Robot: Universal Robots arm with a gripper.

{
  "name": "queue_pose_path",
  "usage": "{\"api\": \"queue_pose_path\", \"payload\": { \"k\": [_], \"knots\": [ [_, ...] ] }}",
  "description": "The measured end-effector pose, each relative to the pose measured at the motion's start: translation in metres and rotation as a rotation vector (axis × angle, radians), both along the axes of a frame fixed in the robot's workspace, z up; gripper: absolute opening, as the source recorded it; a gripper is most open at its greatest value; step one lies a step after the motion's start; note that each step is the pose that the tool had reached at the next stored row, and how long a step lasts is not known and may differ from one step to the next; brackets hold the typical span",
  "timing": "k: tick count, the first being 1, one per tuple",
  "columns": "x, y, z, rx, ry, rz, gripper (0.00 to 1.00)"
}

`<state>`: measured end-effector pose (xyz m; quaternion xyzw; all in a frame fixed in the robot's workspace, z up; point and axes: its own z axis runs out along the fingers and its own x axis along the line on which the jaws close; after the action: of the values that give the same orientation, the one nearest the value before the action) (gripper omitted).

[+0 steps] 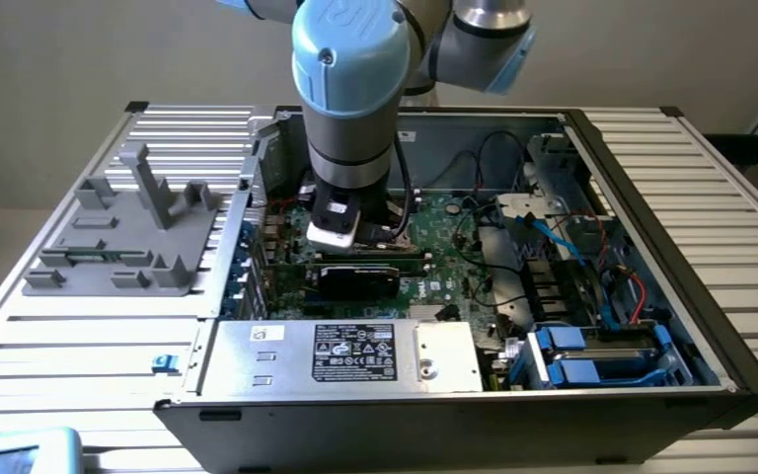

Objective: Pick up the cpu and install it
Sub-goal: 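Install the second cpu locking lever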

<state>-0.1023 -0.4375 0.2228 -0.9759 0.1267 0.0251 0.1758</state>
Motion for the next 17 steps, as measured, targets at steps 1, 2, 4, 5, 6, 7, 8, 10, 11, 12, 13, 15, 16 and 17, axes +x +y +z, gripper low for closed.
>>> {"api": "queue_pose_path", "payload": {
  "k": [1,2,4,5,6,7,8,10,11,12,13,15,16,17],
  "knots": [
    [-0.001,0.0,-0.001,-0.0001,0.0001,0.0,0.11],
    [-0.001,0.0,-0.002,0.0,0.0002,0.0,0.11],
    [-0.003,0.0,-0.0038,-0.0002,0.0005,0.0,0.11],
    [-0.003,0.0,-0.0046,-0.0002,0.0006,0.0,0.11],
    [-0.004,0.0,-0.0056,-0.0002,0.0007,0.0,0.11],
    [-0.004,0.0001,-0.0065,-0.0002,0.0008,0.0,0.11],
    [-0.004,0.0002,-0.0071,-0.0002,0.001,0.0,0.11],
    [-0.004,0.0005,-0.0083,-0.0002,0.0012,0.0,0.11],
    [-0.004,0.0006,-0.009,-0.0002,0.0013,0.0,0.11],
    [-0.004,0.0008,-0.0097,-0.0002,0.0014,0.0,0.11],
    [-0.004,0.0011,-0.0106,-0.0001,0.0014,0.0,0.11],
    [-0.005,0.0017,-0.012,-0.0003,0.0016,0.0,0.11],
    [-0.005,0.002,-0.0125,-0.0002,0.0016,0.0,0.11],
    [-0.005,0.0023,-0.013,-0.0002,0.0016,0.0,0.11]
  ]
}}
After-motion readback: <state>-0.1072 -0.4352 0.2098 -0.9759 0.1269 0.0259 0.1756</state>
